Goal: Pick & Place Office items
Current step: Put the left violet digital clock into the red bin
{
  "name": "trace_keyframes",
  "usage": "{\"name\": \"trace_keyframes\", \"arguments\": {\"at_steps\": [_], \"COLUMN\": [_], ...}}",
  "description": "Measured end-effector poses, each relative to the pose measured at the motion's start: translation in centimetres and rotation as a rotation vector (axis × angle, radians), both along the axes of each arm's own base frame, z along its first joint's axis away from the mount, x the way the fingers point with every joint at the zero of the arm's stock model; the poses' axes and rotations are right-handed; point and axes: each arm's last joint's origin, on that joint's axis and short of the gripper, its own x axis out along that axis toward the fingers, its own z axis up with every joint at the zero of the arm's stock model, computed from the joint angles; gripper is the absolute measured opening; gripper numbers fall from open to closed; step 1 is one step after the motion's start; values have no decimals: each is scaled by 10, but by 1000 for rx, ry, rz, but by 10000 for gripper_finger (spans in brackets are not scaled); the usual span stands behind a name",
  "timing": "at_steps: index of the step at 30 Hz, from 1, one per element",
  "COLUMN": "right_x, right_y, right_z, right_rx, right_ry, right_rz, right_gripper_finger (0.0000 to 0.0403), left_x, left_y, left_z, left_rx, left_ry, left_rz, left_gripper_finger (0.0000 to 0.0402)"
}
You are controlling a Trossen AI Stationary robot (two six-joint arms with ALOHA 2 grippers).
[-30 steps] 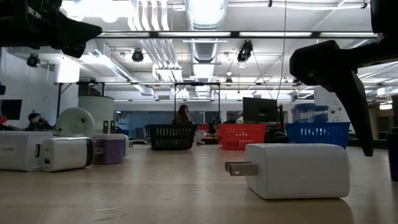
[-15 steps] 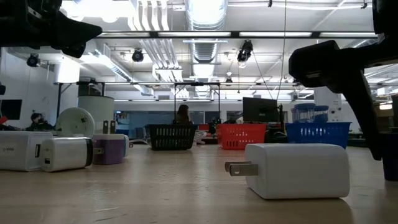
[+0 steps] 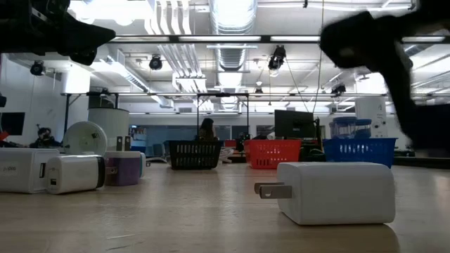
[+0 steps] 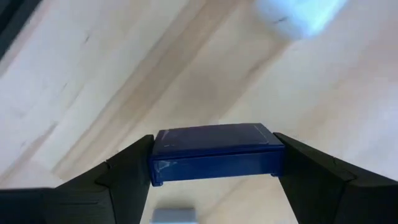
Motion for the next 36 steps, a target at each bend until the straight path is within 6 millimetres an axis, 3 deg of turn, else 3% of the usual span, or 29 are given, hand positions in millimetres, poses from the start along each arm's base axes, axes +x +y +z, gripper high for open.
{"name": "trace_keyframes", "arguments": {"at_steps": [9,13,18,22,27,36], "right_x": [0,-4,-20,-41,-77,-133], "right_y": [-39,-76,-124,-160,-198,-233], "right_z": [85,117,141,148,139,105], "right_rx": [125,210,263,330,435,528], "right_ry": [-363,-474,-605,-786,-952,-1179], "right_rz": [-139,-298,-457,-555,-635,-647], "right_gripper_finger": [288,288,289,289,289,289], "left_x": [0,0,0,0,0,0], "left_y": [0,0,0,0,0,0], "left_z": [0,0,0,0,0,0], "left_rx": [0,0,0,0,13,54], "left_ry": [0,1,1,2,3,6], "left_rz": [-1,0,0,0,0,2], "left_gripper_finger": [12,12,12,12,12,12]}}
